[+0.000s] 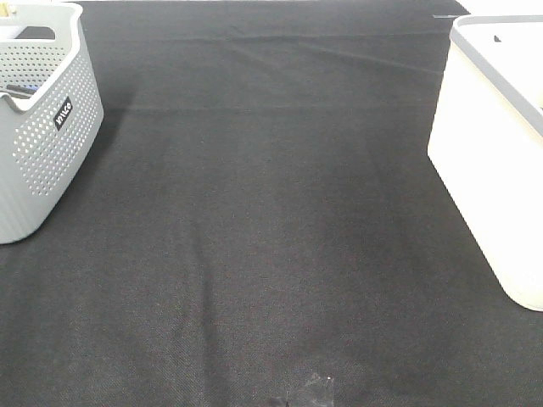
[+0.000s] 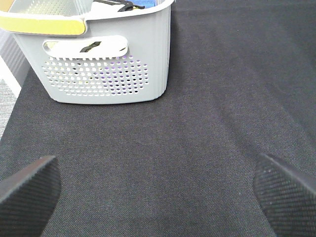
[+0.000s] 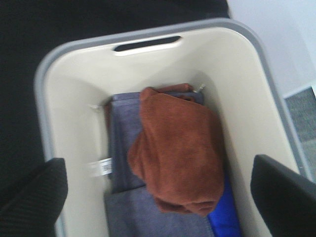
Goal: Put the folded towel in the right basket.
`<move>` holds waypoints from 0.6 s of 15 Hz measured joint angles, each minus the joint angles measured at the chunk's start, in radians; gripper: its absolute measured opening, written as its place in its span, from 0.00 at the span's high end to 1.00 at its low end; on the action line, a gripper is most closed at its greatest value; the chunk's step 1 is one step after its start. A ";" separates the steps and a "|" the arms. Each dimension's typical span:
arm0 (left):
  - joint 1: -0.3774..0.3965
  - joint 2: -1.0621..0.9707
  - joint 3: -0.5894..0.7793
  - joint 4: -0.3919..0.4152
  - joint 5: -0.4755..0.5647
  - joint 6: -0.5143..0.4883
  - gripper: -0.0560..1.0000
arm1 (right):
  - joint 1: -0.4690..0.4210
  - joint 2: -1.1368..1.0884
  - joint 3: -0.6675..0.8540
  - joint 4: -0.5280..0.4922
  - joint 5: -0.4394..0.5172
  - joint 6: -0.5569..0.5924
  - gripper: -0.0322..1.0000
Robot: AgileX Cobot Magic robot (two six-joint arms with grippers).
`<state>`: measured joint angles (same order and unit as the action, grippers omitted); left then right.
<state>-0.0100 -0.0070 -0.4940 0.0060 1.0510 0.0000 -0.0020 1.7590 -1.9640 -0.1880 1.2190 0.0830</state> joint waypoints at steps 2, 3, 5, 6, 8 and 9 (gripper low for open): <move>0.000 0.000 0.000 0.000 0.000 0.000 0.01 | 0.058 -0.086 0.071 -0.014 0.000 0.015 0.03; 0.000 0.000 0.000 0.000 0.000 0.000 0.01 | 0.077 -0.138 0.124 -0.032 0.000 0.034 0.03; 0.000 0.000 0.000 0.000 0.000 0.000 0.01 | 0.095 -0.246 0.232 -0.048 0.000 0.059 0.03; 0.000 0.000 0.000 0.000 0.000 0.000 0.01 | 0.100 -0.324 0.305 -0.049 0.000 0.065 0.03; 0.000 0.000 0.000 0.000 0.000 0.000 0.01 | 0.100 -0.508 0.465 -0.050 0.001 0.066 0.03; 0.000 0.000 0.000 0.000 0.000 0.000 0.01 | 0.100 -0.611 0.549 -0.050 0.001 0.066 0.03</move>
<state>-0.0100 -0.0070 -0.4940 0.0060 1.0510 0.0000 0.0980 1.1480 -1.4150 -0.2380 1.2200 0.1490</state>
